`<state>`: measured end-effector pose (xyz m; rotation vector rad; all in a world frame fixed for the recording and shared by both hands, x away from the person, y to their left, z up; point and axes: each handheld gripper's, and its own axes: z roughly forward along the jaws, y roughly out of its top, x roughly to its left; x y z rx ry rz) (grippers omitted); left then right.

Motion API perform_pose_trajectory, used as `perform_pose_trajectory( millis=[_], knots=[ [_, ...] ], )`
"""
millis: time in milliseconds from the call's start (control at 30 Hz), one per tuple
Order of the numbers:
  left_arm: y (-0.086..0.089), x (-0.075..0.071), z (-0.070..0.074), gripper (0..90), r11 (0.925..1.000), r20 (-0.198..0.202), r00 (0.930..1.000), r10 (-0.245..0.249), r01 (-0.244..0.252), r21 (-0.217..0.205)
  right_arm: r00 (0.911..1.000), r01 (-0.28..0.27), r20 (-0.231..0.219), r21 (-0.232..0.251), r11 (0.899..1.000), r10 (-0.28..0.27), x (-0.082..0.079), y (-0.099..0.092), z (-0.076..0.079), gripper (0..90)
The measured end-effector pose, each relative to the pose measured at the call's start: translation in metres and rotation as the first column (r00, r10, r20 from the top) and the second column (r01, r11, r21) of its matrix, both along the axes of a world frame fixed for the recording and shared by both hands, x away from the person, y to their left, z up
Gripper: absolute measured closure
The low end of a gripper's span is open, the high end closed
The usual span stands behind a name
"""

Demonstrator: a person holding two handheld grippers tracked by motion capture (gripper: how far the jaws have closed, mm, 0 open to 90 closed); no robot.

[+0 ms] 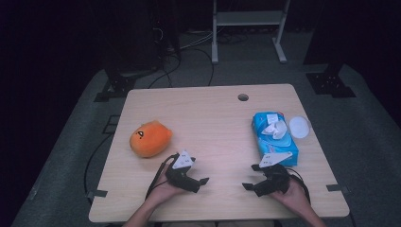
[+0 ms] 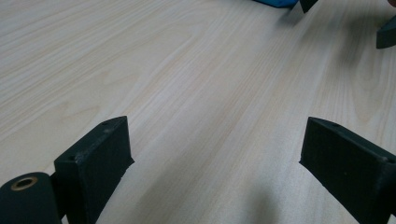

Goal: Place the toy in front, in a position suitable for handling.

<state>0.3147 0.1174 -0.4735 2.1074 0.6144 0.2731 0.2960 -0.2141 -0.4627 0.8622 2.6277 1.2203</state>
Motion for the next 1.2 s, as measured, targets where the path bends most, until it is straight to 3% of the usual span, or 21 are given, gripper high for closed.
perform_pose_trajectory(
  millis=[400,667,933,1067,1200],
  knots=[
    [0.003,0.001,0.002,8.0,0.9999,0.001,0.9999,0.01,-0.01,-0.012,1.0,-0.007,-0.001,-0.007,1.0,0.007,-0.001,0.001,0.0,17.0],
    [0.009,0.001,0.009,8.0,0.9994,0.027,0.9994,0.024,-0.023,-0.027,0.9999,-0.011,0.003,-0.013,1.0,0.012,-0.002,0.004,0.0,17.0],
    [0.016,0.005,0.025,8.0,0.9969,0.062,0.9968,0.051,-0.047,-0.063,0.9998,-0.021,0.002,-0.021,1.0,0.021,-0.003,0.005,0.0,17.0],
    [0.016,0.009,0.041,8.5,0.9957,0.07,0.9972,0.027,-0.02,-0.091,0.9999,-0.015,-0.007,-0.01,1.0,0.015,-0.002,0.005,-0.001,17.0],
    [0.016,0.015,0.057,8.5,0.9965,0.096,0.9953,0.008,0.0,-0.084,0.9998,-0.012,-0.018,-0.018,1.0,0.012,-0.002,0.006,-0.003,17.0]
  ],
)
